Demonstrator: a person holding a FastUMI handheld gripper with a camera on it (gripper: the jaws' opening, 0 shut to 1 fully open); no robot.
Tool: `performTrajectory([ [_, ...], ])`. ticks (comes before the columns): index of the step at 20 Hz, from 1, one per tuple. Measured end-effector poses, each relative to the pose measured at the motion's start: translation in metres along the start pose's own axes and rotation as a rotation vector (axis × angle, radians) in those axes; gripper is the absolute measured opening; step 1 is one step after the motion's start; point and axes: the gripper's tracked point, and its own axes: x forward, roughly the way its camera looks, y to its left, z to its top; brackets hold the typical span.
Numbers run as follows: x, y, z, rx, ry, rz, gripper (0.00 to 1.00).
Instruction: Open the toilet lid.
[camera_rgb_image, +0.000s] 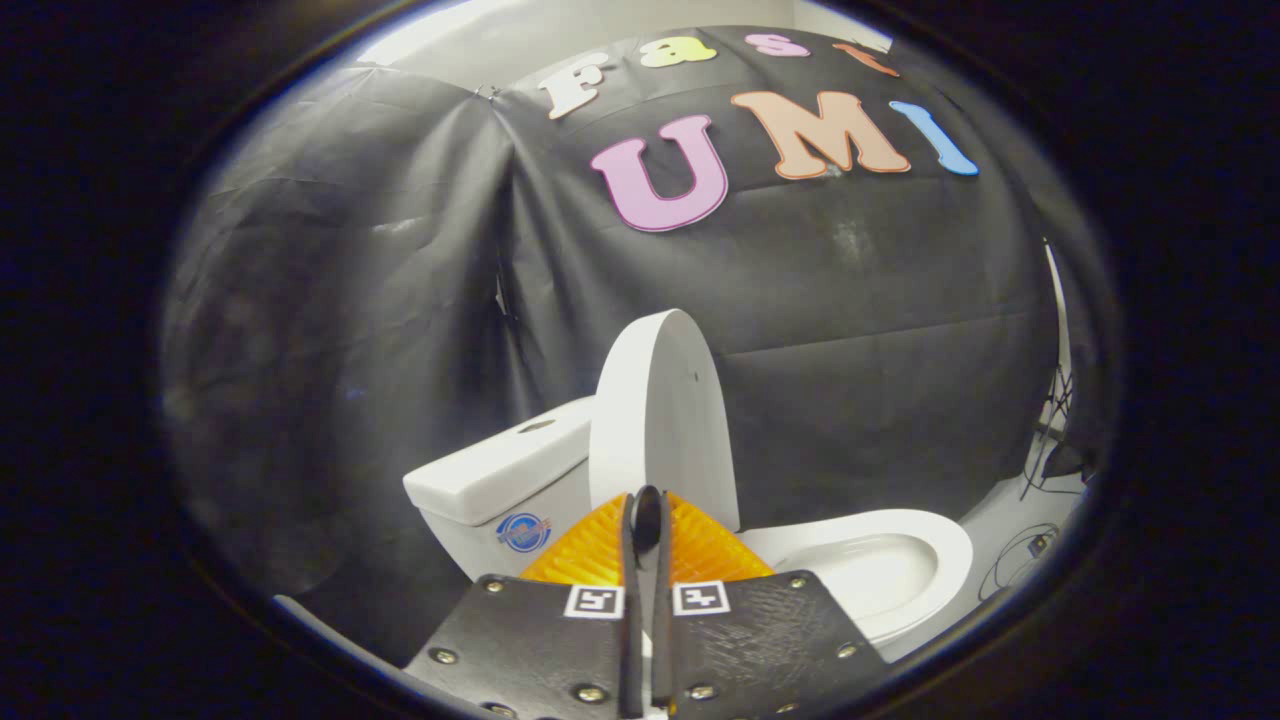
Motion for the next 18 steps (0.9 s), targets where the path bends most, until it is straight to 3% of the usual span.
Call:
performTrajectory([
  [18, 0.013, 0.048, -0.012, -0.062, -0.009, 0.064, 0.05],
])
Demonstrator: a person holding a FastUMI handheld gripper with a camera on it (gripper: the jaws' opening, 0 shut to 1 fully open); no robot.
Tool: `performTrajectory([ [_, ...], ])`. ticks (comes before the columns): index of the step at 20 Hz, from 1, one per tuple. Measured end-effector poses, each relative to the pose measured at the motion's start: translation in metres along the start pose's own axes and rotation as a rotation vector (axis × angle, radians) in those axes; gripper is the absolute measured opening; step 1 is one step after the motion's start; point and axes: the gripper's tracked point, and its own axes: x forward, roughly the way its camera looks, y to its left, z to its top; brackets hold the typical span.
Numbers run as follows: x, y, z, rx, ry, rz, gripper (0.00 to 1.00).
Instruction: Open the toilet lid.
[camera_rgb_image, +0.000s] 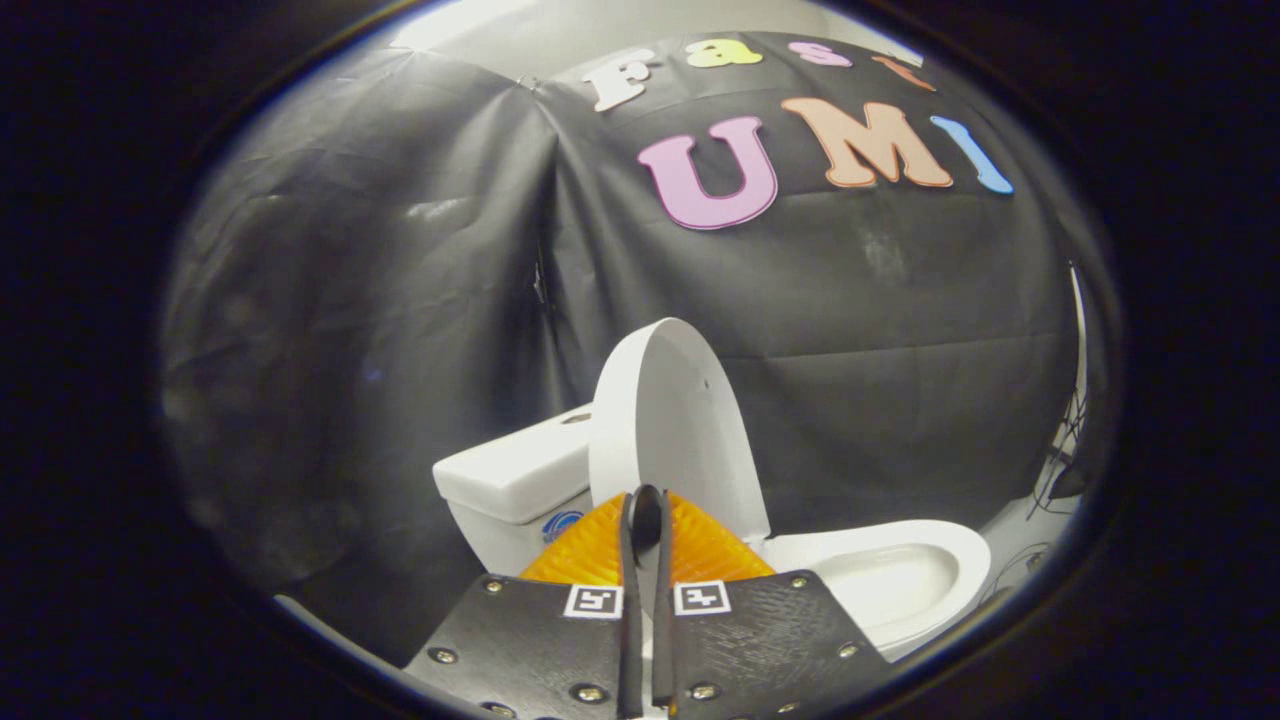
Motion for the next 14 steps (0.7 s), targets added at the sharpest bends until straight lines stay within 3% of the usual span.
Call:
performTrajectory([
  [12, 0.015, 0.032, -0.003, -0.085, -0.036, -0.008, 0.09],
  [14, 0.020, 0.035, -0.006, -0.088, -0.036, -0.006, 0.14],
])
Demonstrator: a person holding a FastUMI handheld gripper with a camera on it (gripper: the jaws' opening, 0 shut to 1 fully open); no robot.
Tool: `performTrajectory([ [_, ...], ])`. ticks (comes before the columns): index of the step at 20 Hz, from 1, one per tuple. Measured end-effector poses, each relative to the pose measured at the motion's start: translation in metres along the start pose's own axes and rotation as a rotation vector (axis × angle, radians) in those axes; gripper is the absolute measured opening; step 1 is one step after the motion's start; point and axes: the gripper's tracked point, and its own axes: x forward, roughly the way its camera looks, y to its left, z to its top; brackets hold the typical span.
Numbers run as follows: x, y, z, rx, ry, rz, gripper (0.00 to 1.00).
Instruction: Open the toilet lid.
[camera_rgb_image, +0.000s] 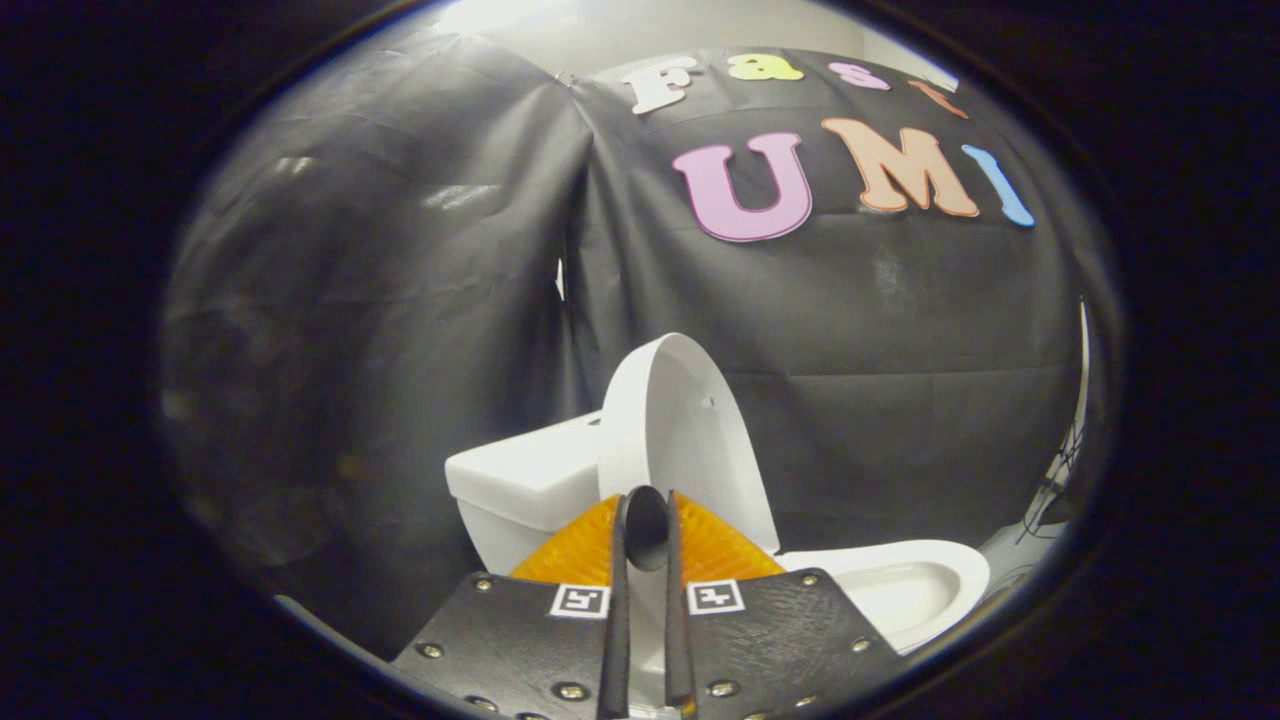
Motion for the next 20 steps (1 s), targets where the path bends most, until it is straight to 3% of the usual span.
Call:
performTrajectory([
  [1, 0.000, 0.002, -0.002, 0.005, 0.006, 0.006, 0.15],
  [4, 0.004, -0.004, -0.018, 0.015, 0.075, -0.003, 0.33],
  [6, -0.001, -0.009, -0.021, 0.006, 0.088, 0.000, 0.37],
  [10, -0.012, -0.027, -0.012, -0.055, 0.047, -0.041, 1.00],
  [20, -0.044, -0.042, 0.010, -0.086, 0.015, 0.009, 1.00],
])
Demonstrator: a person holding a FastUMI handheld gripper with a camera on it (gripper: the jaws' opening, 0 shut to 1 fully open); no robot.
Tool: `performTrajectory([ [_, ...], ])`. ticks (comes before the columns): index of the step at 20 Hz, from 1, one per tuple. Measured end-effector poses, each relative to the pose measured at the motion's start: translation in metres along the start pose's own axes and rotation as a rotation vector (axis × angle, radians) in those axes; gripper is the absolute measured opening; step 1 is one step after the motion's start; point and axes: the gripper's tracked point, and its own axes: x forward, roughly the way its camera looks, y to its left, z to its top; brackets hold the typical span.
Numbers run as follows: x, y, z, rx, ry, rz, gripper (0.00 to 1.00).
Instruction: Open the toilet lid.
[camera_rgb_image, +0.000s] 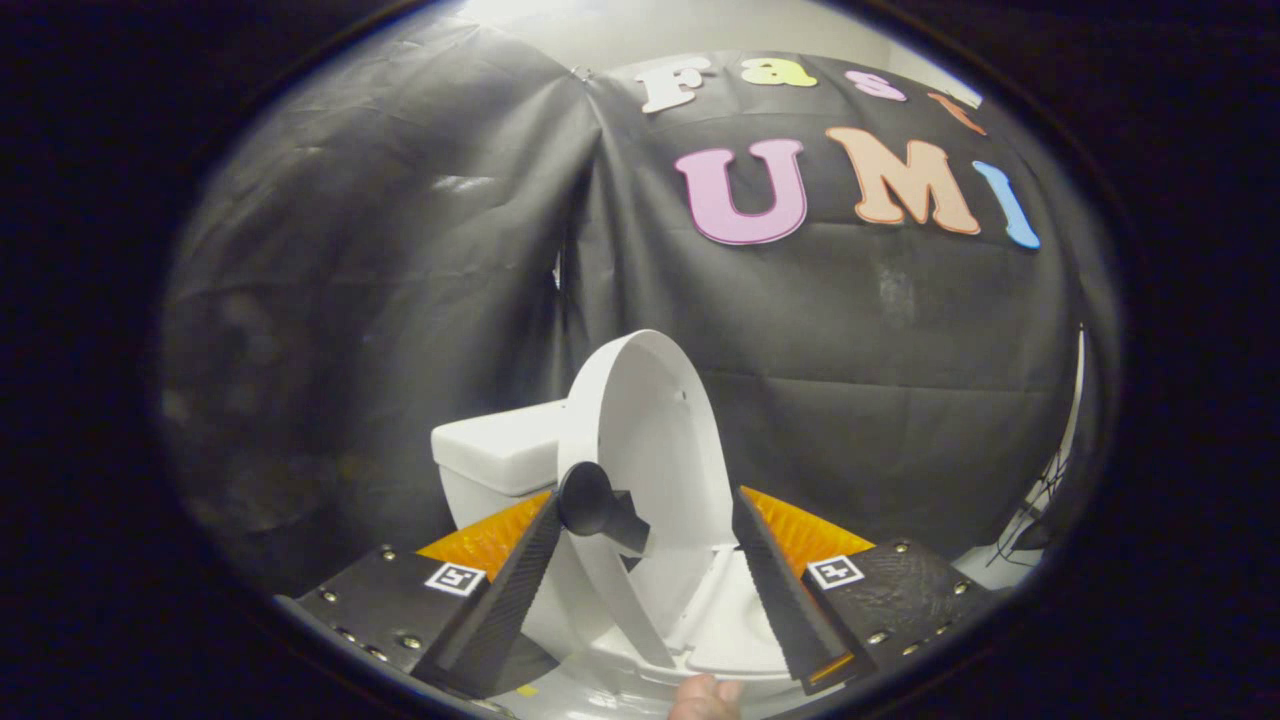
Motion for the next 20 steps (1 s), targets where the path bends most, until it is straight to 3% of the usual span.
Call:
performTrajectory([
  [5, -0.025, -0.016, 0.034, 0.091, -0.061, 0.043, 1.00],
  [9, -0.043, -0.049, 0.053, 0.124, -0.089, 0.005, 1.00],
  [20, -0.087, -0.130, 0.069, 0.049, -0.097, -0.109, 1.00],
])
